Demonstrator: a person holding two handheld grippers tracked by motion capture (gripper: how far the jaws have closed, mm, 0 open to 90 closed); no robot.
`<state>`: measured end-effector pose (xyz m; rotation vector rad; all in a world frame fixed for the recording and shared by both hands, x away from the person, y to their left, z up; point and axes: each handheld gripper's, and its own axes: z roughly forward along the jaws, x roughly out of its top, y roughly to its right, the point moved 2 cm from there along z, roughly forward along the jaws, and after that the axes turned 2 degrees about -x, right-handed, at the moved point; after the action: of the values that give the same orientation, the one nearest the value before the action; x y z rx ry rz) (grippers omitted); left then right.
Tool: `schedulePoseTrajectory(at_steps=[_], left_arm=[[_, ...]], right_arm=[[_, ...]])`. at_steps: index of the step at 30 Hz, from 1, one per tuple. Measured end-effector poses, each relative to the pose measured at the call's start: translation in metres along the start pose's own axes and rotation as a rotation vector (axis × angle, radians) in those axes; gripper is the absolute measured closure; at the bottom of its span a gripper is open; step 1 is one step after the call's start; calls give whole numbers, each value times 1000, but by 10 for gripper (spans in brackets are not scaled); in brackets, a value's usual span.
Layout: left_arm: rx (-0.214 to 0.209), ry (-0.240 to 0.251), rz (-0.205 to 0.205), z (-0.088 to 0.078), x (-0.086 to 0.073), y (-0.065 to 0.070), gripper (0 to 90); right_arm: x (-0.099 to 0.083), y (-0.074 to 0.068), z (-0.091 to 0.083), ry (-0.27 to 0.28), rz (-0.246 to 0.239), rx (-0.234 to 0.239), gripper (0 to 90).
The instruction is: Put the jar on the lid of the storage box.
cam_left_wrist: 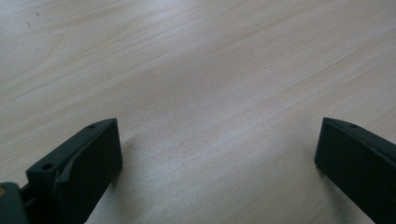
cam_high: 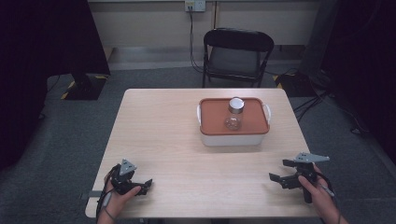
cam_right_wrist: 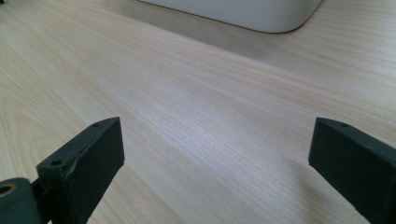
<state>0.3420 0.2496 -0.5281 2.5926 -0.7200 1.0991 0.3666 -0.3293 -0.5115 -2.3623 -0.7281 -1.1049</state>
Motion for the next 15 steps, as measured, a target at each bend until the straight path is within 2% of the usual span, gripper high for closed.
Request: schedulePoseTrajectory(at_steps=[15], left_arm=[[0,0,0,0,0,0,5]], right_arm=[[-6,1,-2,-12,-4,-1,22]])
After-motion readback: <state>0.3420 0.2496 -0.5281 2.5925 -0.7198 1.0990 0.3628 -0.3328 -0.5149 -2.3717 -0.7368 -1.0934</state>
